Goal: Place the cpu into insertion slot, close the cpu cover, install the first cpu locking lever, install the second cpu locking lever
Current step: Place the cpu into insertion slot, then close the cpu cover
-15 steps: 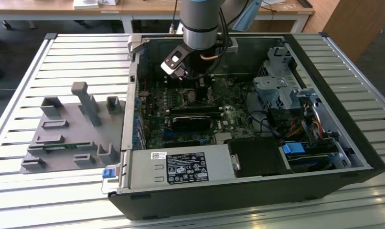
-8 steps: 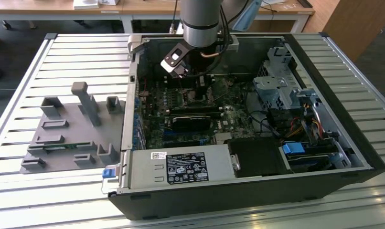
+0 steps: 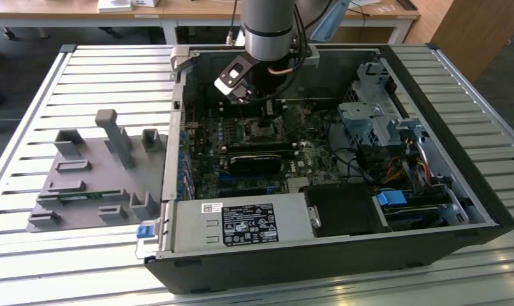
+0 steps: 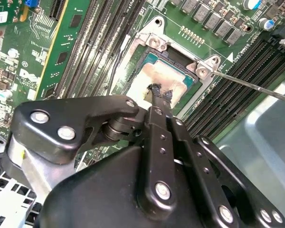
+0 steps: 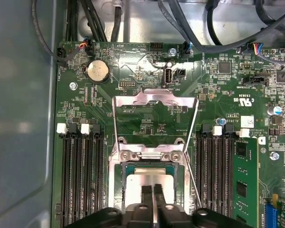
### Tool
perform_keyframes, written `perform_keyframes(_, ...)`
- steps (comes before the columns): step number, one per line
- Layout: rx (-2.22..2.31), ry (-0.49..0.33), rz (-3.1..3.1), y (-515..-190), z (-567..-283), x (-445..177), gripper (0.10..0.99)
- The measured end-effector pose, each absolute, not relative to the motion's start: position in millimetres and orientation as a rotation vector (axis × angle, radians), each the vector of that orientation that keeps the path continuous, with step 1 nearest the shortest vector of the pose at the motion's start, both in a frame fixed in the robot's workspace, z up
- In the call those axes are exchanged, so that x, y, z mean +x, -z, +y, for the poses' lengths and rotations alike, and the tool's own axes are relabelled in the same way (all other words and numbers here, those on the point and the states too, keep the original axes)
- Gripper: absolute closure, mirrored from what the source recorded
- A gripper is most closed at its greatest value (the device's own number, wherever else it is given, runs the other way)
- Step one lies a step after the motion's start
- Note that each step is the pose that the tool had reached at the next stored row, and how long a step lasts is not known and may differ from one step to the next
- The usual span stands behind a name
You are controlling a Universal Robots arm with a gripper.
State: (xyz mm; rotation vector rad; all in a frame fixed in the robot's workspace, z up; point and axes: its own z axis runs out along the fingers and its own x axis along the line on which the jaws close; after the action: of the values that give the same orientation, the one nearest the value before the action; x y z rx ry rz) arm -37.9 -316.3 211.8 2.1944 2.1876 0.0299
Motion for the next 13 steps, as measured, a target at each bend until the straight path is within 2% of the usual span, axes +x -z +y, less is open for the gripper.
perform_keyframes(13,2.194,-0.029,2.187,-216.3,-316.3,-37.9,0.98)
